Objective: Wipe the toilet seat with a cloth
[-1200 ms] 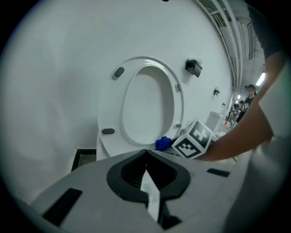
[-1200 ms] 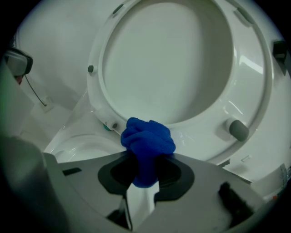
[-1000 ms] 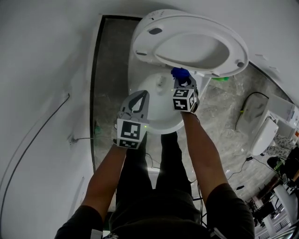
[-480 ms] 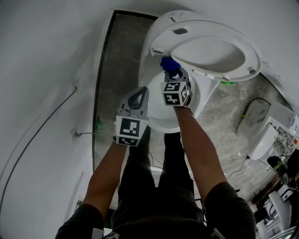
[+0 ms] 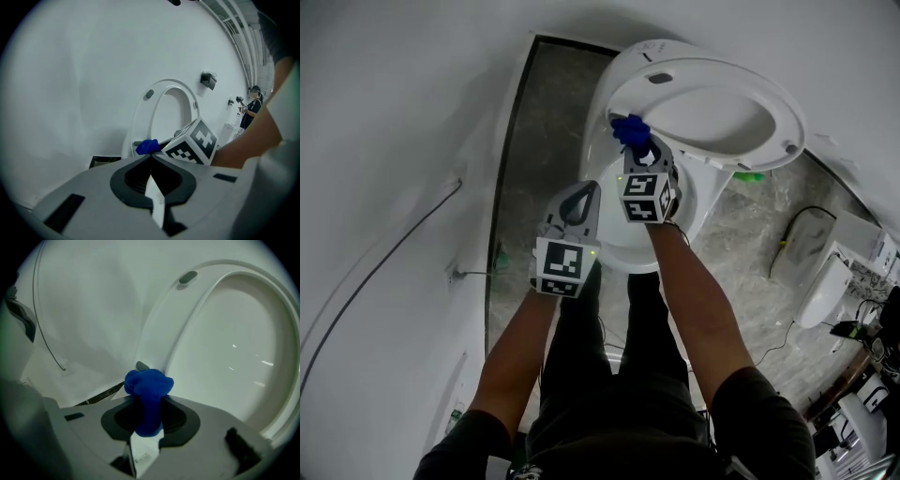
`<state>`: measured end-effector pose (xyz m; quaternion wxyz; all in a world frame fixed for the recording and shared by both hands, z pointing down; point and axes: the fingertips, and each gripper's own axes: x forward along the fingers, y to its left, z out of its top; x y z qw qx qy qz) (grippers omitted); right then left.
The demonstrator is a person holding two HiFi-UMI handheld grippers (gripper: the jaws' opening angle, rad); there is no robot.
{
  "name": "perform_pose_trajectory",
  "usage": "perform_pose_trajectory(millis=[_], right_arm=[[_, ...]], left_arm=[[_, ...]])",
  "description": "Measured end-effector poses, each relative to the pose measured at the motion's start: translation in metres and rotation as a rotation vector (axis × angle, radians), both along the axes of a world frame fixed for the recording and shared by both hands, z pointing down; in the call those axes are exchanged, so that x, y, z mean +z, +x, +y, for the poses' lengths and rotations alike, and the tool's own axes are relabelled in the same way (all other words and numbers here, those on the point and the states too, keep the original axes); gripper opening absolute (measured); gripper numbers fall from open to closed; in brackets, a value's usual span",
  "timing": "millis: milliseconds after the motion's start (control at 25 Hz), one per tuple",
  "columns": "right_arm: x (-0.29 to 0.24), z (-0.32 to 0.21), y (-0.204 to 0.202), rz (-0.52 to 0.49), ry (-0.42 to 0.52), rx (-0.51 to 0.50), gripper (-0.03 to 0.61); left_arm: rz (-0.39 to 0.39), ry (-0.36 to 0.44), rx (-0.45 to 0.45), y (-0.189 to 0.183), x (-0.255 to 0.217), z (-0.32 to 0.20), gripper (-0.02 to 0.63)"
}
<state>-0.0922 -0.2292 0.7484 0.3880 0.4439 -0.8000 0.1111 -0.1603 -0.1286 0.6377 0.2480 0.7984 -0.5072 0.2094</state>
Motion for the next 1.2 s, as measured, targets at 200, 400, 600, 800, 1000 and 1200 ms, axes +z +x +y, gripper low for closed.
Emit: perform_pose_trajectory(millis=[200,400,600,800,1000,1200], right_arm=[[-0.029,-0.007,0.001,-0.027,0.053,-0.002,0.098],[-0.074,-0.022,-0.002,-0.094,0.127,0.003,0.098],[-0.122,-0.031,0.004,-0.15,0.187,0.032,0.098],[-0.169,-0.045,0.02,-0.186,0.245,0.079,0.098],[-0.199,-0.052,0.04,-0.205,0.257,0.113,0.098],[-0.223,-0.053,0.054,-0.222,0.27,0.121,0.098]], left_arm=[[-0.006,0.026,0.001,0.004,-0.018,-0.005,0.011],[-0.008,0.032,-0.005,0.008,-0.033,-0.002,0.011],[-0.039,0.03,0.011,0.009,-0.052,0.007,0.011],[-0.03,0.053,-0.023,0.01,-0.077,-0.005,0.011],[-0.011,0.111,-0.025,0.024,-0.111,-0.029,0.011],[-0.032,0.192,-0.003,0.035,-0.143,-0.062,0.011]])
